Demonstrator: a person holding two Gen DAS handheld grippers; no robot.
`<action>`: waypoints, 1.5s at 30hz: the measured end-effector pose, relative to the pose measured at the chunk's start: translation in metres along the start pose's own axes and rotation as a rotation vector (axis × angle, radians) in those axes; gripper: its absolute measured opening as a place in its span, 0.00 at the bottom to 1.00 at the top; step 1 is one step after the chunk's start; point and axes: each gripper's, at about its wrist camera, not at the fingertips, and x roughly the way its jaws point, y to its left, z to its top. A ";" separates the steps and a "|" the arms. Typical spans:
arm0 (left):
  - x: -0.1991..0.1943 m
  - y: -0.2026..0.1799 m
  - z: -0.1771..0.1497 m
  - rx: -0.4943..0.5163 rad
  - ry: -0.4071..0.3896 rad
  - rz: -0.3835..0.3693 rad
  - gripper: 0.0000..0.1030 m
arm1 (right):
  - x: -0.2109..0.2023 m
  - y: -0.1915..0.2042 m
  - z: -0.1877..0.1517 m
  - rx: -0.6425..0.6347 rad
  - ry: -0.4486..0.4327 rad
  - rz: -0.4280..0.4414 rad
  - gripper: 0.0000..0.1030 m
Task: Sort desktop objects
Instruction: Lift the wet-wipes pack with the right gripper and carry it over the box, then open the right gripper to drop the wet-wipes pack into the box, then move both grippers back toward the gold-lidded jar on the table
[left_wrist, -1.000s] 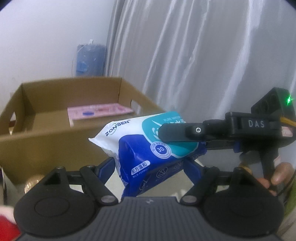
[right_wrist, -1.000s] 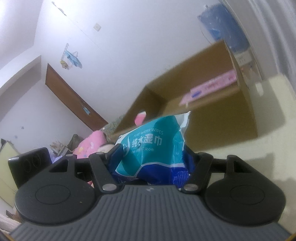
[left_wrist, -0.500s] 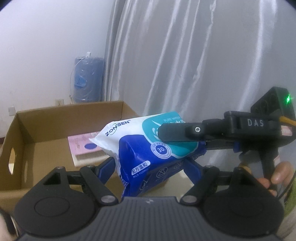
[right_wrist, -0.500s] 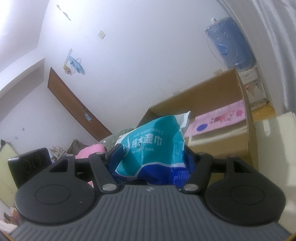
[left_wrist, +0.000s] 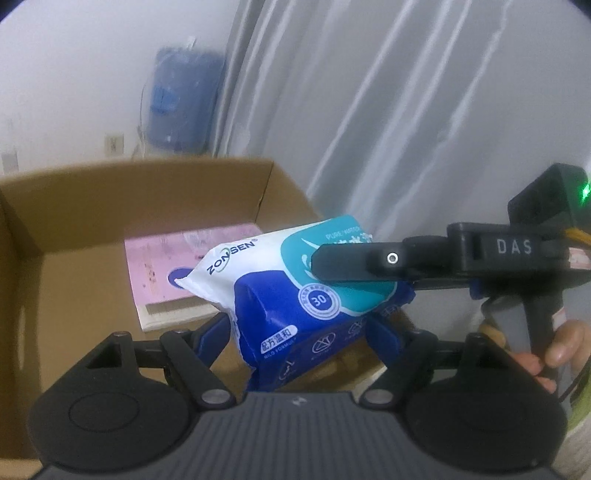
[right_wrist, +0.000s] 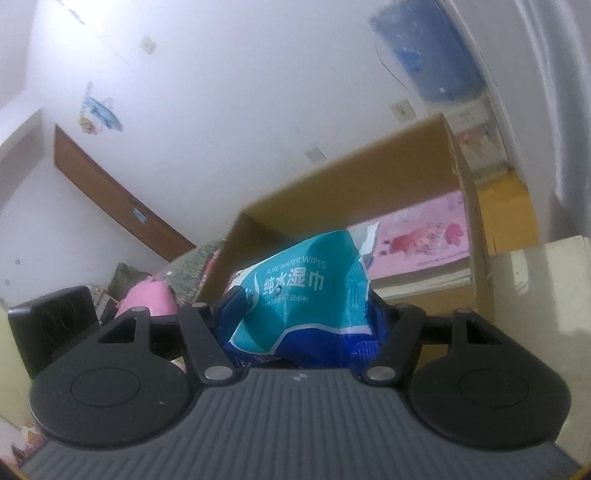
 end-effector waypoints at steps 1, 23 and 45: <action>0.004 0.004 0.000 -0.013 0.016 -0.007 0.77 | 0.004 -0.002 0.001 0.004 0.008 -0.009 0.64; 0.027 0.021 0.001 -0.061 0.072 -0.055 0.74 | 0.014 -0.004 0.004 -0.107 0.022 -0.211 0.79; -0.126 -0.028 -0.091 0.008 -0.184 0.106 0.98 | -0.066 0.051 -0.075 -0.208 -0.104 0.051 0.93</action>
